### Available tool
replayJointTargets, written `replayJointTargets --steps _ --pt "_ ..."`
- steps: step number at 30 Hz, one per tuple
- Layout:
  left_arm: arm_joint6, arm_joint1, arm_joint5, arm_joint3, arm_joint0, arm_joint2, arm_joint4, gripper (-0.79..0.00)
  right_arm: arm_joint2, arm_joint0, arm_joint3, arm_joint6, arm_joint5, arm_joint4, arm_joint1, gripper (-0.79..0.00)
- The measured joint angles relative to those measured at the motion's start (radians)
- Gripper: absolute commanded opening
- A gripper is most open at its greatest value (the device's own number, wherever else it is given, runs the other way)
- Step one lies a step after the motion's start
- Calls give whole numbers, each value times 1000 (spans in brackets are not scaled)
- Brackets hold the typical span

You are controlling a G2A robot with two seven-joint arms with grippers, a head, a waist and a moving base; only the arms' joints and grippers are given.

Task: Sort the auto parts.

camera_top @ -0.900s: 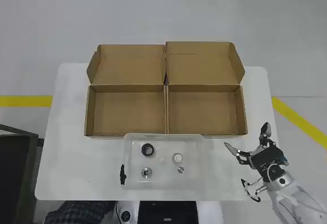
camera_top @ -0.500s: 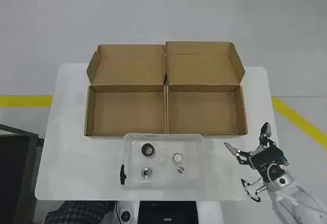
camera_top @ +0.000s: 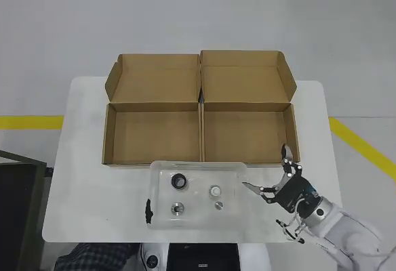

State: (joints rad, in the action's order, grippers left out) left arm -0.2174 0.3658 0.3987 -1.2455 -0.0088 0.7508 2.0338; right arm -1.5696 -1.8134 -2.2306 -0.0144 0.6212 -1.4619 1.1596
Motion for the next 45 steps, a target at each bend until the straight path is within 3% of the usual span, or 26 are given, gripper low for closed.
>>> replayJointTargets --steps 5,15,29,45 --pt "0 0 0 0 0 0 0 0 110 103 52 -107 143 58 -4 0" --pt "0 0 0 0 0 0 0 0 279 253 121 -351 237 107 -5 0" --pt "0 0 0 0 0 0 0 0 357 321 153 -589 202 140 -13 0" --pt "0 0 0 0 0 0 0 0 425 367 218 -642 153 142 -18 0"
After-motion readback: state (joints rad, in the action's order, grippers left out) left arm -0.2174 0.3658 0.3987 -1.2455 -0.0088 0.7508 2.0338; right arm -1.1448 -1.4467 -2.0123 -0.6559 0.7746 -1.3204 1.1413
